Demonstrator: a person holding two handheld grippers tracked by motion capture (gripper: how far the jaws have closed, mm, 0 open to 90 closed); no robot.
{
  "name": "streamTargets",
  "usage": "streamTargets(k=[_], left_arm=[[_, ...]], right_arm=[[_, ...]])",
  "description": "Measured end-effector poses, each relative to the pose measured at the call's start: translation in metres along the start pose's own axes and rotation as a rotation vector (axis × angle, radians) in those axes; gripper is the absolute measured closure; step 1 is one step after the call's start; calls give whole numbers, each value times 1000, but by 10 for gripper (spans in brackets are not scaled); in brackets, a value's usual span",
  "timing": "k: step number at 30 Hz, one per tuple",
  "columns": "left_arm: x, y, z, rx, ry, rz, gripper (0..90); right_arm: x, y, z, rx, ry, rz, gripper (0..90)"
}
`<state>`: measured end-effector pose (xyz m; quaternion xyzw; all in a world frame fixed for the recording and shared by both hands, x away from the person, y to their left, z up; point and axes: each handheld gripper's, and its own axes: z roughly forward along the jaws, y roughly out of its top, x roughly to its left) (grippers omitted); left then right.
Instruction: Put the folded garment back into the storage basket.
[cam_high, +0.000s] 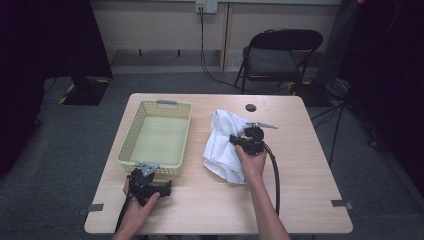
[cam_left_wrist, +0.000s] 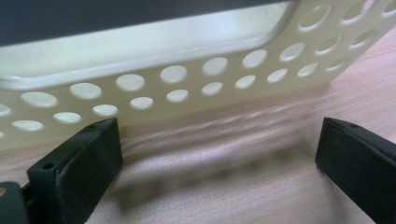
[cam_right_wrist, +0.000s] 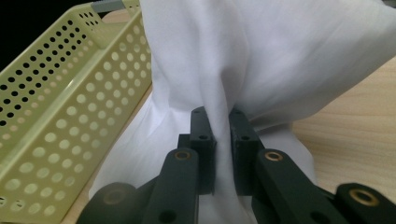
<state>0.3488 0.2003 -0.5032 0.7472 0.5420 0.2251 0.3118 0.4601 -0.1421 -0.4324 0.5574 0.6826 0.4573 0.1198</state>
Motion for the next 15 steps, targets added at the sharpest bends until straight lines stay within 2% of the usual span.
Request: streamTargets(k=[15], left_arm=[[0, 0, 0, 0, 0, 0, 0]], right_arm=[[12, 10, -14, -44, 35, -8, 832]])
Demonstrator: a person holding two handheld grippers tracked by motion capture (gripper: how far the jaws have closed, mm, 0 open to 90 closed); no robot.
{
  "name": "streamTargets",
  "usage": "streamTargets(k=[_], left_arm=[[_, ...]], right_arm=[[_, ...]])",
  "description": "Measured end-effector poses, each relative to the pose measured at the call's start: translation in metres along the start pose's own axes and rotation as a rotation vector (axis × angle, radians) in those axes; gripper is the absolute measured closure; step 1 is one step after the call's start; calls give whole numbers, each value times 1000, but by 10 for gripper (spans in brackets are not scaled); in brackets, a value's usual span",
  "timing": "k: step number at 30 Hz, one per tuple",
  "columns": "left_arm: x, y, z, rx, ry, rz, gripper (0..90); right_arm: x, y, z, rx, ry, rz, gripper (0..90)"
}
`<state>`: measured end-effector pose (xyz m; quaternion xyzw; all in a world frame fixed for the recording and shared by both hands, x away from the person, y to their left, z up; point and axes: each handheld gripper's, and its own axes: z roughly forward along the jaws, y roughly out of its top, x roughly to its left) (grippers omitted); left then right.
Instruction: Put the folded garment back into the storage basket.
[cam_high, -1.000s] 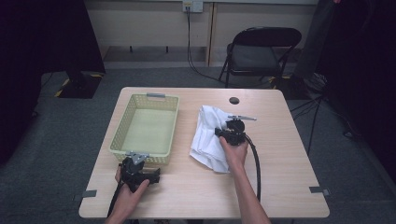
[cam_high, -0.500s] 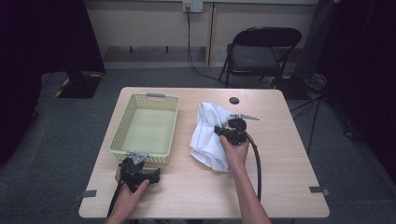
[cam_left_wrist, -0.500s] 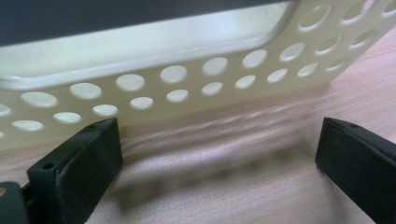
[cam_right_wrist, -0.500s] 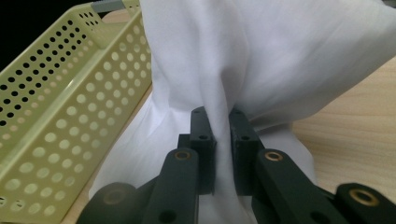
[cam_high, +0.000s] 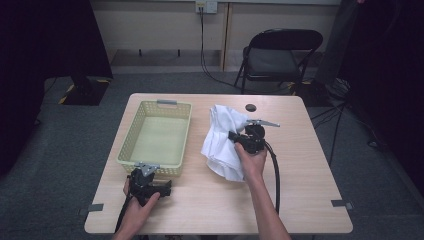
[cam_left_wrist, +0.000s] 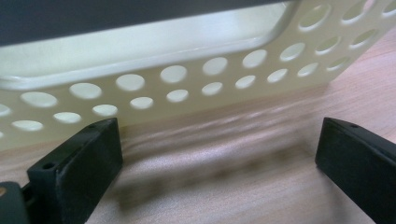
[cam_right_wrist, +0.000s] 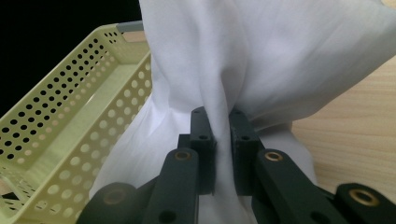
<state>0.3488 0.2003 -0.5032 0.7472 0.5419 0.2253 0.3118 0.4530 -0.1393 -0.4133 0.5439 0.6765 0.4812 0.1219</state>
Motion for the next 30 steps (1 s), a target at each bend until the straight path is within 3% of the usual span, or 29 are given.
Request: streamTargets(k=[30], left_arm=[[0, 0, 0, 0, 0, 0, 0]], right_arm=[[9, 15, -17, -44, 50, 2, 831]])
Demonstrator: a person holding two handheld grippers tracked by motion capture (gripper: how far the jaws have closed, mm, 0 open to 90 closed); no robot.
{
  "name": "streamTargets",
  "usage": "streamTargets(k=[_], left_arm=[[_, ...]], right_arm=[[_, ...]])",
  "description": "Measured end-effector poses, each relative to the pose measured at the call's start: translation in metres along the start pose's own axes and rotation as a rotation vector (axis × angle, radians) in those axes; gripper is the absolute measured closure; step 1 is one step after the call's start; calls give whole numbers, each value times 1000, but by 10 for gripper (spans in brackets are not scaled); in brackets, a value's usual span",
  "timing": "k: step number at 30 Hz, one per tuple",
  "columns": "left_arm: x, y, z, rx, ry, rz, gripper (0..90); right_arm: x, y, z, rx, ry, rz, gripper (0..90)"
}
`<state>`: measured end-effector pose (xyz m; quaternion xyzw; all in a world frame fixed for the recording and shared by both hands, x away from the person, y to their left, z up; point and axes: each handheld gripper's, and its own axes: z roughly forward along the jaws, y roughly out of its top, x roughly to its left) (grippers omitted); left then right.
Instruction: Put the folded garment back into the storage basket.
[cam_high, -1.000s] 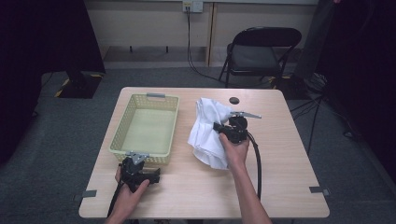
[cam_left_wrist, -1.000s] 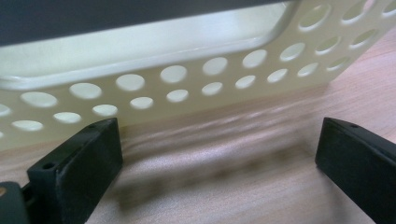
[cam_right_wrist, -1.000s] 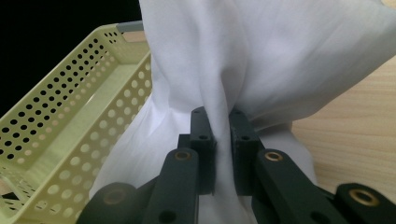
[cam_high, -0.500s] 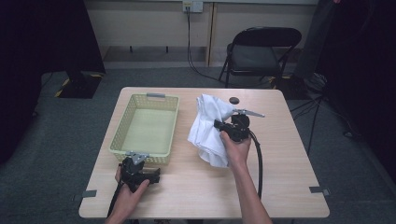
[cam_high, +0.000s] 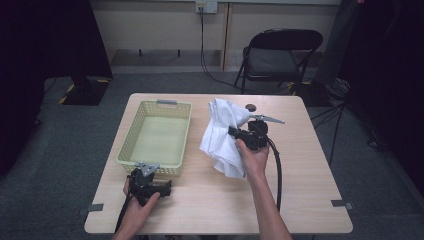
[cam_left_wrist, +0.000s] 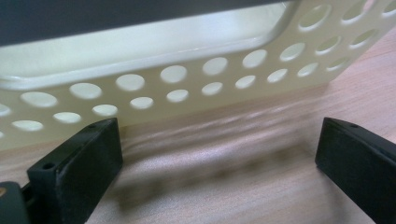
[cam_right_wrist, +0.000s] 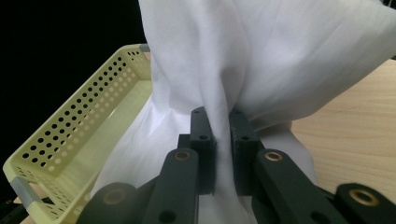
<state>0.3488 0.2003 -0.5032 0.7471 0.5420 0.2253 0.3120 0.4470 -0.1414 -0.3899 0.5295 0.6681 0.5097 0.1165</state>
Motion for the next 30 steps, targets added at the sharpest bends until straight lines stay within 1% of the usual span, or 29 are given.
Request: streamTargets(k=[3, 12, 17, 23, 25, 30], left_arm=[[0, 0, 0, 0, 0, 0, 0], [0, 0, 0, 0, 0, 0, 0], [0, 0, 0, 0, 0, 1, 0], [0, 0, 0, 0, 0, 1, 0], [0, 0, 0, 0, 0, 0, 0], [0, 0, 0, 0, 0, 1, 0]], right_arm=[[1, 2, -2, -7, 7, 5, 831], [7, 9, -3, -20, 18, 0, 831], [12, 11, -3, -29, 39, 3, 831], [16, 11, -2, -33, 51, 10, 831], [17, 13, -3, -42, 62, 18, 831], [21, 17, -5, -47, 70, 17, 831]])
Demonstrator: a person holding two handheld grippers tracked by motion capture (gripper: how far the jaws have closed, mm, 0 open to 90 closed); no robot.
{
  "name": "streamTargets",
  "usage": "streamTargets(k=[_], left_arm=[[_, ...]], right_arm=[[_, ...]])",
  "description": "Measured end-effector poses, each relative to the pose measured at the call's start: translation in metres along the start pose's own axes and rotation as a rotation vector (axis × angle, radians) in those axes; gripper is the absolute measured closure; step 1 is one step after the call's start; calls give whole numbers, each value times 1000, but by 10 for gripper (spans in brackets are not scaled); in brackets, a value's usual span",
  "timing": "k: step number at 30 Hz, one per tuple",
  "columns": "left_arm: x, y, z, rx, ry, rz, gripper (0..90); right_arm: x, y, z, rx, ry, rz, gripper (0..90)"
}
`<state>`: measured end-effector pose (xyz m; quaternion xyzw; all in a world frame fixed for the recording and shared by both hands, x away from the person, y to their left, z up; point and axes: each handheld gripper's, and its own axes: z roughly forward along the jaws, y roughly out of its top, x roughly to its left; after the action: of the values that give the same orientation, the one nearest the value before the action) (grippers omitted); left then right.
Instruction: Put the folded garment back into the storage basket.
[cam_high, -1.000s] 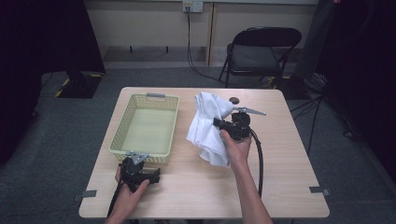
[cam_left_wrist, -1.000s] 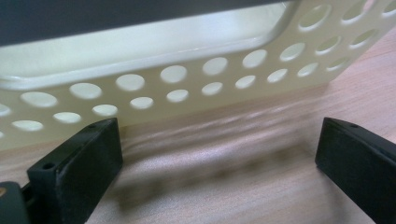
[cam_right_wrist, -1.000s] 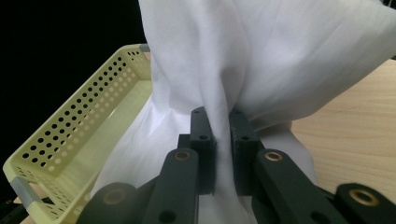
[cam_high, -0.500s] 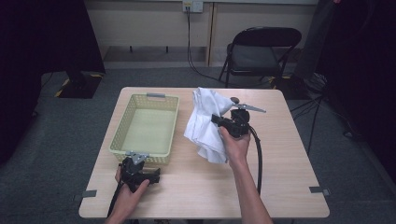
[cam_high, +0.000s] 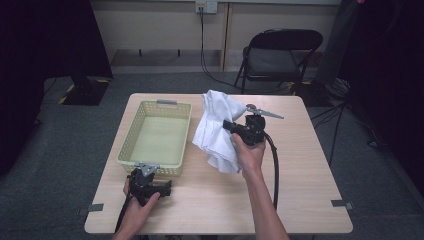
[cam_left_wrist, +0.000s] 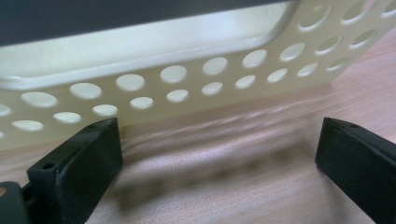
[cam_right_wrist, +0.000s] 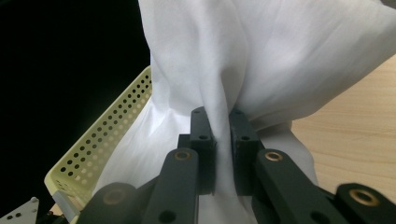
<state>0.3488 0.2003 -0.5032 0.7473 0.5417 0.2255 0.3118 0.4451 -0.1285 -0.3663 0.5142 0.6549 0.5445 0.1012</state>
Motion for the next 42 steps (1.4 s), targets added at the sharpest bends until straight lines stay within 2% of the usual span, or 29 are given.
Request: streamTargets(k=[5, 12, 42], left_arm=[[0, 0, 0, 0, 0, 0, 0], [0, 0, 0, 1, 0, 0, 0], [0, 0, 0, 0, 0, 0, 0]], right_arm=[[4, 4, 0, -9, 9, 2, 831], [20, 13, 2, -22, 33, -11, 831], [48, 20, 20, -17, 74, -25, 830]])
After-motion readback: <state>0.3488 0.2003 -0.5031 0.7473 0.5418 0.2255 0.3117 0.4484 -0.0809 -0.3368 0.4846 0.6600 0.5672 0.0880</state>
